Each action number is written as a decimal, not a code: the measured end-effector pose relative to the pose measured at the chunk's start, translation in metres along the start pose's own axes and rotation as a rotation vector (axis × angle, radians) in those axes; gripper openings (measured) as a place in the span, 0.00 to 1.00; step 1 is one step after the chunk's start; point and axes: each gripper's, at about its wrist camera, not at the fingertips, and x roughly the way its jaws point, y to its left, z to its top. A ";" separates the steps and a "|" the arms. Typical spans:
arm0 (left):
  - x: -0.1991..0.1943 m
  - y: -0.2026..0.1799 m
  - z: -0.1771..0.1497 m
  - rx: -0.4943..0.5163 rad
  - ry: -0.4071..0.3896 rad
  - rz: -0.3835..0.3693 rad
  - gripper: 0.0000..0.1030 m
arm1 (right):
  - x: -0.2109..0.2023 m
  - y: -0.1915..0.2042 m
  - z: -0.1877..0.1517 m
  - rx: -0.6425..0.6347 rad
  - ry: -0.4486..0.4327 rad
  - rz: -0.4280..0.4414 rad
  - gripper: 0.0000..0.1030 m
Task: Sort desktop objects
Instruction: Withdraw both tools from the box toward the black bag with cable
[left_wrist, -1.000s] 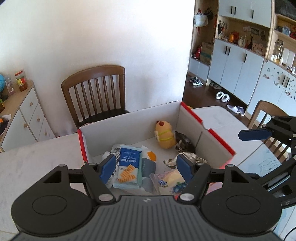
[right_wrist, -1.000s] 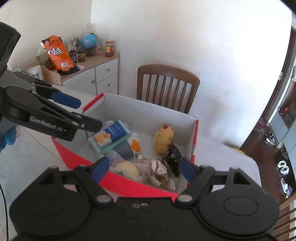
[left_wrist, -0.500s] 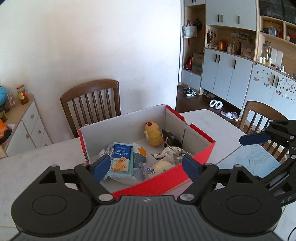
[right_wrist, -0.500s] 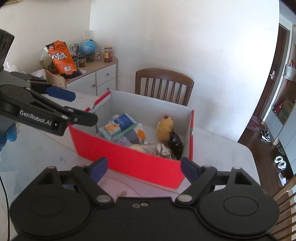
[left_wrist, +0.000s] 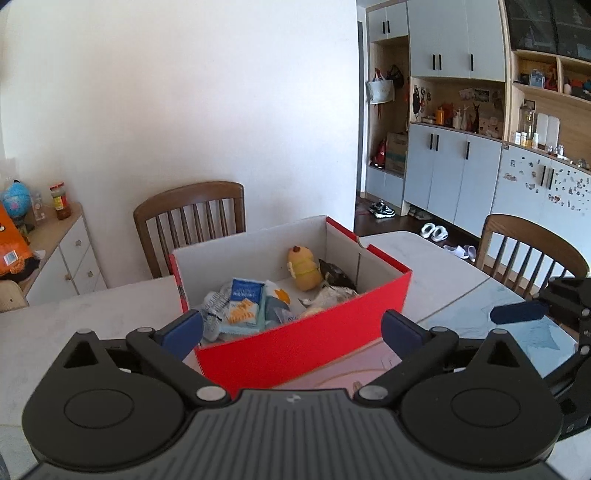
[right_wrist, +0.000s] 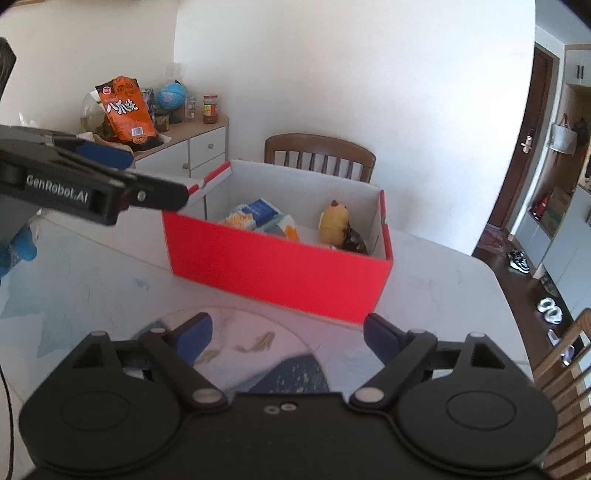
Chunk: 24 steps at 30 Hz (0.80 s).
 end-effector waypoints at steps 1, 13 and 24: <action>-0.002 0.000 -0.003 -0.005 -0.002 -0.008 1.00 | -0.001 0.003 -0.004 -0.004 0.002 -0.002 0.87; -0.012 -0.003 -0.046 0.012 0.011 -0.076 1.00 | -0.002 0.027 -0.038 0.026 0.030 -0.041 0.87; -0.006 -0.003 -0.080 0.051 0.032 -0.096 1.00 | 0.003 0.035 -0.061 0.023 0.051 -0.053 0.87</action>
